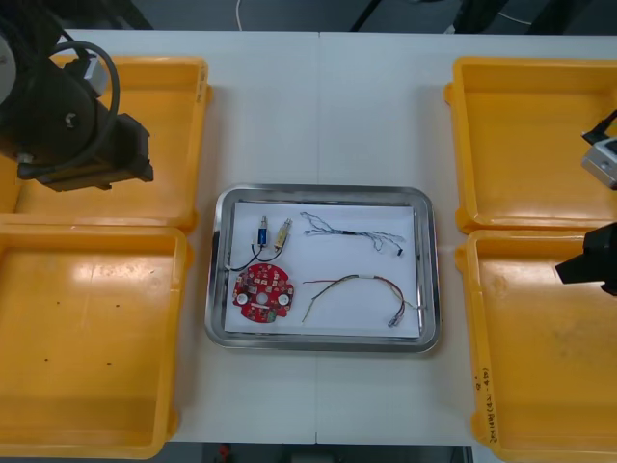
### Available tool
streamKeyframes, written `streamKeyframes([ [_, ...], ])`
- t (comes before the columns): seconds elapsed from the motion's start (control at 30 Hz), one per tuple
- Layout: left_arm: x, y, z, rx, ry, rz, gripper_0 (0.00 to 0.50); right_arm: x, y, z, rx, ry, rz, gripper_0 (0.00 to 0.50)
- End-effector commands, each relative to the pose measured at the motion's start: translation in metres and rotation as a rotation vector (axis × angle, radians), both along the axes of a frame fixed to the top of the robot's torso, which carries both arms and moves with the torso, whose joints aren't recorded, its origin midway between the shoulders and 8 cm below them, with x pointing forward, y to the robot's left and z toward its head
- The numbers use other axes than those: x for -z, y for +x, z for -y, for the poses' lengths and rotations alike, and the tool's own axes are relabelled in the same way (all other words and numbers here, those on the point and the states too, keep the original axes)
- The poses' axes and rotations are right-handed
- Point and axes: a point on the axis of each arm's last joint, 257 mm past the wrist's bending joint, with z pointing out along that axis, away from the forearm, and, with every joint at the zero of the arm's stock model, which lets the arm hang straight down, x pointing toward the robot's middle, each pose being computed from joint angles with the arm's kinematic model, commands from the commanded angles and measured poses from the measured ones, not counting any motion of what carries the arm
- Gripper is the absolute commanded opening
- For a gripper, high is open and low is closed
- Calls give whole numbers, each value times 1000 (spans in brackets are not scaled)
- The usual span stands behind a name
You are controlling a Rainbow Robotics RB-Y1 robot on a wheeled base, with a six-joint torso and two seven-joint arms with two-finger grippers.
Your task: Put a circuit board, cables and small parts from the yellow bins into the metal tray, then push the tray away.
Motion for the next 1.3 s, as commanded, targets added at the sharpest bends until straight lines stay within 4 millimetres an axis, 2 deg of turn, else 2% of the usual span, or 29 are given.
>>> streamKeyframes([
  [0.03,-12,-15,-38,20,32,22,500,-12,1,-20,-118,-84,16,500],
  [0.53,2,-56,-105,-5,87,-2,500,-5,9,-84,-388,-274,32,500],
  [0.73,10,-69,-116,-3,97,-17,500,3,11,-120,-494,-319,62,500],
  [0.77,10,-69,-116,-3,97,-17,500,3,11,-120,-494,-319,62,500],
  [0.83,15,-75,-119,4,104,-26,500,11,9,-140,-546,-331,75,500],
  [0.97,18,-83,-122,12,109,-28,500,26,8,-163,-606,-365,100,500],
  [1.17,22,-93,-126,24,114,-37,500,49,6,-189,-692,-440,115,500],
  [1.3,23,-95,-126,31,113,-32,500,56,8,-204,-773,-457,112,500],
])
